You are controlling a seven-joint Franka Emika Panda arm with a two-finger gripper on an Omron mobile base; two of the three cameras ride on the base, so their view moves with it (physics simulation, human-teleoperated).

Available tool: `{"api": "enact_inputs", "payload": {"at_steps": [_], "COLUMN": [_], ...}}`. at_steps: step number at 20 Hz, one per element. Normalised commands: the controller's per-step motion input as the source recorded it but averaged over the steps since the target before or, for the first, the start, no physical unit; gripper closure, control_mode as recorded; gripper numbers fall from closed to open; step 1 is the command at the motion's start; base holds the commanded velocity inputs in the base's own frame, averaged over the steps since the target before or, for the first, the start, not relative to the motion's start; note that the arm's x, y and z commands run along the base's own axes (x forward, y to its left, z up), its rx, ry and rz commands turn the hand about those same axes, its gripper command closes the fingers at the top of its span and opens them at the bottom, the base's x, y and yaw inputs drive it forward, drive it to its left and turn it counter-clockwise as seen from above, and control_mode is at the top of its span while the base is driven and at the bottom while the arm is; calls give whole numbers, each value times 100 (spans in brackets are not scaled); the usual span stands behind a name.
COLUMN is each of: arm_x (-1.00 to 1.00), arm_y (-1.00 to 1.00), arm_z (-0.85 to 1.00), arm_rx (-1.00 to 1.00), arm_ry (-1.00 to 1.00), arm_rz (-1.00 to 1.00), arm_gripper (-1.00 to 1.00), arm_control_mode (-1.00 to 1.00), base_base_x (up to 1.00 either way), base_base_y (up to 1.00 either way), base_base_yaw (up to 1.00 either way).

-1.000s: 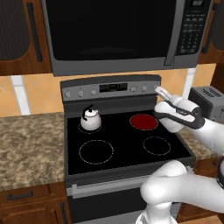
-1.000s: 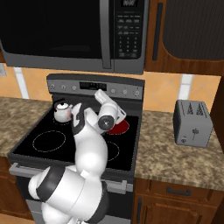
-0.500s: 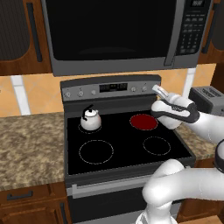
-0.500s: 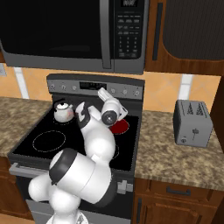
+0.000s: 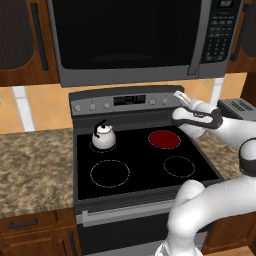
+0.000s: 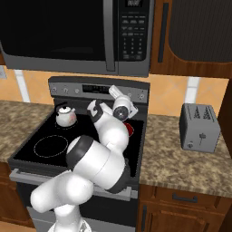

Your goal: Turn off the rear right burner of the stove.

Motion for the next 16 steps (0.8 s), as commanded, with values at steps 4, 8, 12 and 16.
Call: {"api": "enact_inputs", "payload": {"at_steps": [4, 8, 12, 16], "arm_x": [19, 16, 33, 40], "arm_y": [-50, -44, -15, -6], "arm_z": [-5, -7, -26, -40], "arm_rx": [0, 0, -3, -5], "arm_ry": [0, 0, 0, 0], "arm_rz": [2, 4, 3, 4], "arm_gripper": [-100, -100, -100, -100], "arm_control_mode": [-100, -100, -100, -100], "base_base_x": [0, 0, 0, 0], "base_base_y": [0, 0, 0, 0], "base_base_yaw": [0, 0, 0, 0]}}
